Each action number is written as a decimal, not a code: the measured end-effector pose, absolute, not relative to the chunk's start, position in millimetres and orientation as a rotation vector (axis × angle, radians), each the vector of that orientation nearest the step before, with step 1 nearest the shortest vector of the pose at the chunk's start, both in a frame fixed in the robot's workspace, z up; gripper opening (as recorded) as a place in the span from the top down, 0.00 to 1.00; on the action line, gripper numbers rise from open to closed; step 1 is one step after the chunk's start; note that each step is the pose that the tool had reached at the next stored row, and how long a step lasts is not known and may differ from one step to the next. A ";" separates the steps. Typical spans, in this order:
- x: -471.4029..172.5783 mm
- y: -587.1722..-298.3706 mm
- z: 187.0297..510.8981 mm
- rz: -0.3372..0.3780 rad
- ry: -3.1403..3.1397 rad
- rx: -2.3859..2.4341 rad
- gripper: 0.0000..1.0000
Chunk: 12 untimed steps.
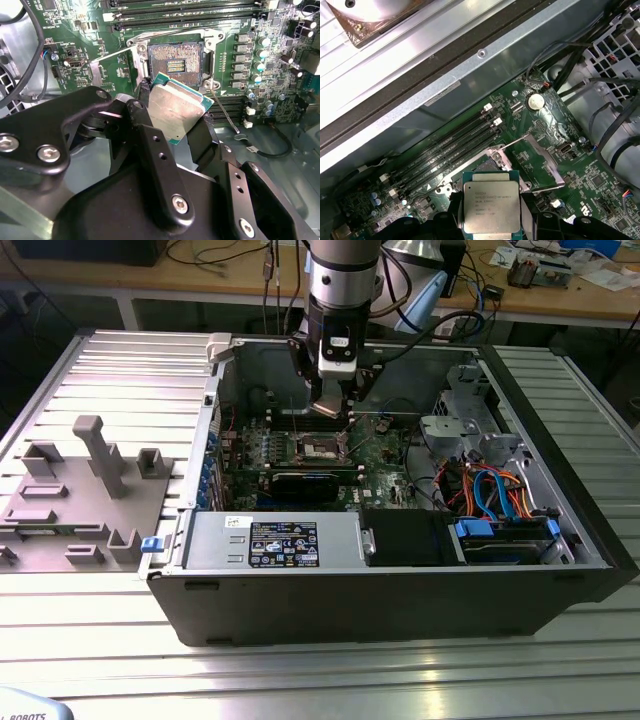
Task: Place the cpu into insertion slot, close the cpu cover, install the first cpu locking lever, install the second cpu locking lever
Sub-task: 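Place the cpu into insertion slot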
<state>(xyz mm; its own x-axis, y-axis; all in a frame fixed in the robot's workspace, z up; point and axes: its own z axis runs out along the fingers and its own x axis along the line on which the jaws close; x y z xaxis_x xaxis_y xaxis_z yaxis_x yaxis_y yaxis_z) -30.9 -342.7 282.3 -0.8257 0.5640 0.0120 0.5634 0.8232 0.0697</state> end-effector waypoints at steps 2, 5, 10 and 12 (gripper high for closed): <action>-30.9 -342.7 282.2 0.110 2.990 0.928 0.45; -30.9 -342.7 282.1 0.110 2.987 0.935 0.45; -30.9 -342.7 282.0 0.110 2.984 0.945 0.45; -30.9 -342.7 281.9 0.110 2.983 0.949 0.45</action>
